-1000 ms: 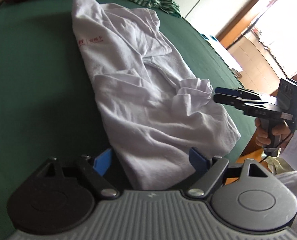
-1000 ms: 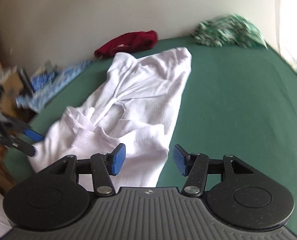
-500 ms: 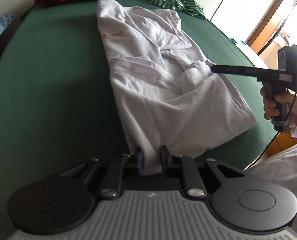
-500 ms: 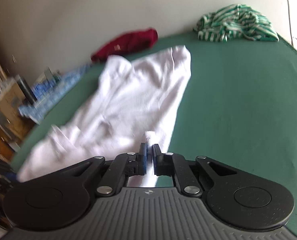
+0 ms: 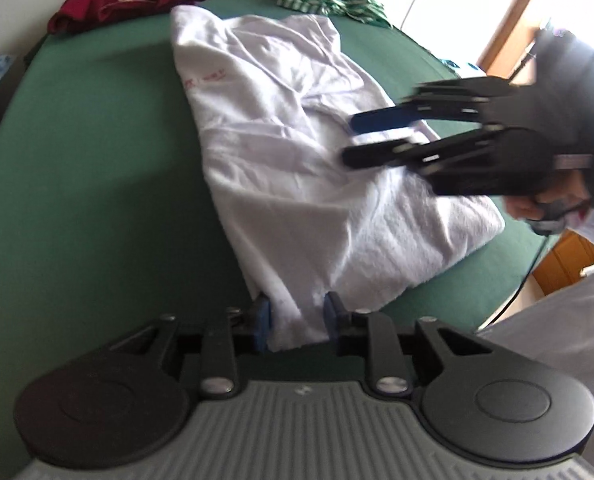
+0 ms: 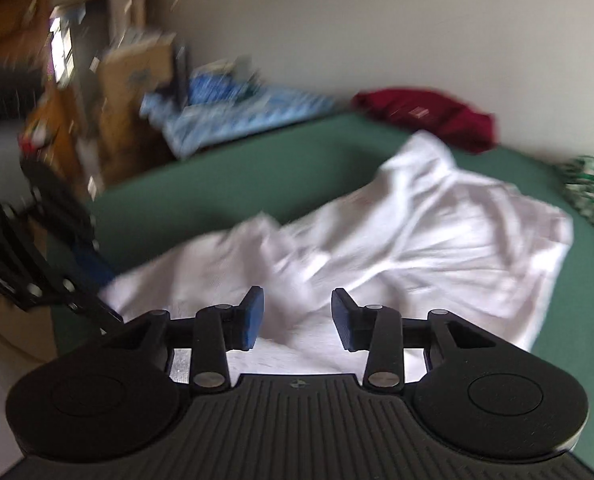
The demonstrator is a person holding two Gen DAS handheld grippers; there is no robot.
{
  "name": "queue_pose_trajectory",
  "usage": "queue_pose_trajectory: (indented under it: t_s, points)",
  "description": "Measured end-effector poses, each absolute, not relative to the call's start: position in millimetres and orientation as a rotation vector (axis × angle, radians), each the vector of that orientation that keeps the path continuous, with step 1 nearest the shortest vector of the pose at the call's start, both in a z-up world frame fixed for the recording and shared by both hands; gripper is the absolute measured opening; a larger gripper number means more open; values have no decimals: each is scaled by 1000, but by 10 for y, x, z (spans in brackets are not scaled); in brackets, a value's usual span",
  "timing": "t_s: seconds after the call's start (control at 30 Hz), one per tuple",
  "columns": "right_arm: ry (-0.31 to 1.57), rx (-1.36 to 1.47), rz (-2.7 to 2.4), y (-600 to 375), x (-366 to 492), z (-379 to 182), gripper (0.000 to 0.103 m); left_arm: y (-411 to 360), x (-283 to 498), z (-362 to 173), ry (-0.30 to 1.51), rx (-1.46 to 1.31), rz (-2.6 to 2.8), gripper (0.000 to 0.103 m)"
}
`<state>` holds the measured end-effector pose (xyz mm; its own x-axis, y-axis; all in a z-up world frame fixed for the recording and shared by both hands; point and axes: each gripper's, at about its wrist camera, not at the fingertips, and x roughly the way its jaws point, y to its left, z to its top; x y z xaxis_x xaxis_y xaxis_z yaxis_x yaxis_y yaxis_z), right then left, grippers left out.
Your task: Fold clothes
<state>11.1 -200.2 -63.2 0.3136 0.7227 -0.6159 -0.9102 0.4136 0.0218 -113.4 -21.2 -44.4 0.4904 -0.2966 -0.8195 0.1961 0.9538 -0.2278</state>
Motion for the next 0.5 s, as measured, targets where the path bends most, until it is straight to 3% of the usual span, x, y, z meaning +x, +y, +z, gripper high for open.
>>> queue_pose_trajectory:
  t_s: [0.1,0.13,0.4,0.5]
  points:
    - [653,-393,1124,-1841,179,-730,19,-213,-1162,-449,1002,-104,-299,16]
    - [647,-384,1118,-1838,193,-700,1,-216,-1178,-447,999,-100,-299,16]
    - [618,-234,1023,-1810,474,-598,3,-209,-1203,-471,995,-72,-337,17]
    - [654,-218,995,-1781,503,-684,13,-173,-1193,-442,1001,-60,-359,18]
